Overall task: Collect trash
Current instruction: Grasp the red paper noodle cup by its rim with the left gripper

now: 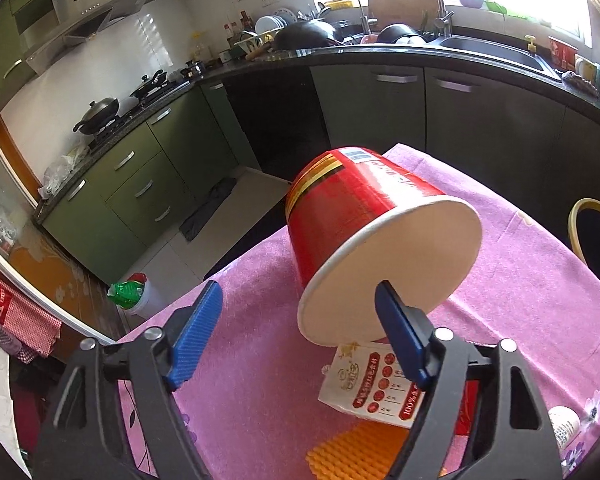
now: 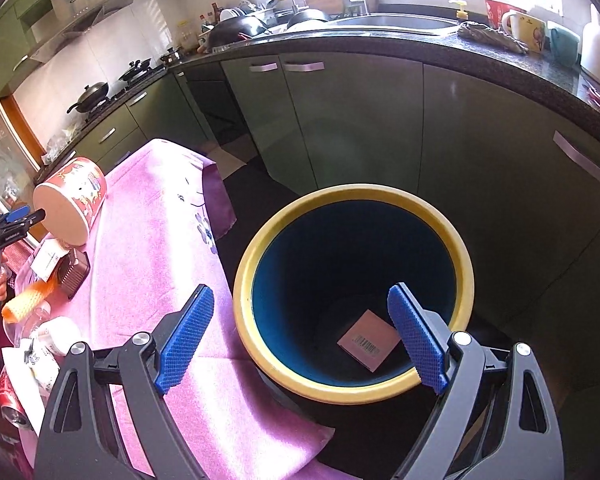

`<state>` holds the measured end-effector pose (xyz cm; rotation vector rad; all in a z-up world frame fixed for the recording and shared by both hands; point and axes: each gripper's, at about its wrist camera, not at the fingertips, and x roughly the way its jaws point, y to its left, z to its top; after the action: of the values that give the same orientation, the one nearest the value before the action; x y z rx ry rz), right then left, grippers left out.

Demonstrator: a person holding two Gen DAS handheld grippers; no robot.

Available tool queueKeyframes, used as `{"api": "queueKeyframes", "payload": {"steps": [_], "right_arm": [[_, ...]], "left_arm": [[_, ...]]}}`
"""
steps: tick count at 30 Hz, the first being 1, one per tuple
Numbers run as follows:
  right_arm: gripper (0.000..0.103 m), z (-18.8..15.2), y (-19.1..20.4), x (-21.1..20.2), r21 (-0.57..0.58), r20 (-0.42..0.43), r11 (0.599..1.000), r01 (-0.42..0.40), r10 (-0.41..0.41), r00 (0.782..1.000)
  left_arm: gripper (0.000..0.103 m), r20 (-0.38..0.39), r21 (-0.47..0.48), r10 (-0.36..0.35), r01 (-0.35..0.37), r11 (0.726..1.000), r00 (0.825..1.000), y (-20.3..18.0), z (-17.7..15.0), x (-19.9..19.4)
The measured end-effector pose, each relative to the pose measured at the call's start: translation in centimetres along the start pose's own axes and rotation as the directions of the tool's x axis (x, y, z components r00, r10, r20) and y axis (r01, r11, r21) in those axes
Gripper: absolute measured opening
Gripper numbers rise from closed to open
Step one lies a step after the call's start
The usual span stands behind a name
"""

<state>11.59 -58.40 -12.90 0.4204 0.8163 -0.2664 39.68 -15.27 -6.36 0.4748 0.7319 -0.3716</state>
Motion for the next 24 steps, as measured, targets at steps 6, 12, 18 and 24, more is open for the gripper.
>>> {"api": "queueKeyframes", "payload": {"steps": [6,12,18,24], "right_arm": [[0.088,-0.1,-0.1,0.4,0.006,-0.009,1.000,-0.006,0.006,1.000],[0.088,-0.2,-0.3,0.7,0.002,-0.015,1.000,-0.009,0.009,1.000],[0.088,-0.5,-0.8,0.9,0.008,-0.016,1.000,-0.008,0.008,1.000],[0.088,-0.4,-1.0,0.6,0.009,-0.007,1.000,-0.009,0.009,1.000]], "left_arm": [[0.030,-0.033,-0.033,-0.036,0.035,0.999,0.999,1.1,0.1,2.0],[0.009,0.005,-0.070,-0.032,0.032,0.997,0.999,1.5,0.3,2.1],[0.009,0.056,-0.111,-0.022,0.028,0.993,0.998,1.9,1.2,1.3],[0.006,0.081,-0.180,-0.013,0.028,0.983,0.997,3.1,2.7,1.0]]}}
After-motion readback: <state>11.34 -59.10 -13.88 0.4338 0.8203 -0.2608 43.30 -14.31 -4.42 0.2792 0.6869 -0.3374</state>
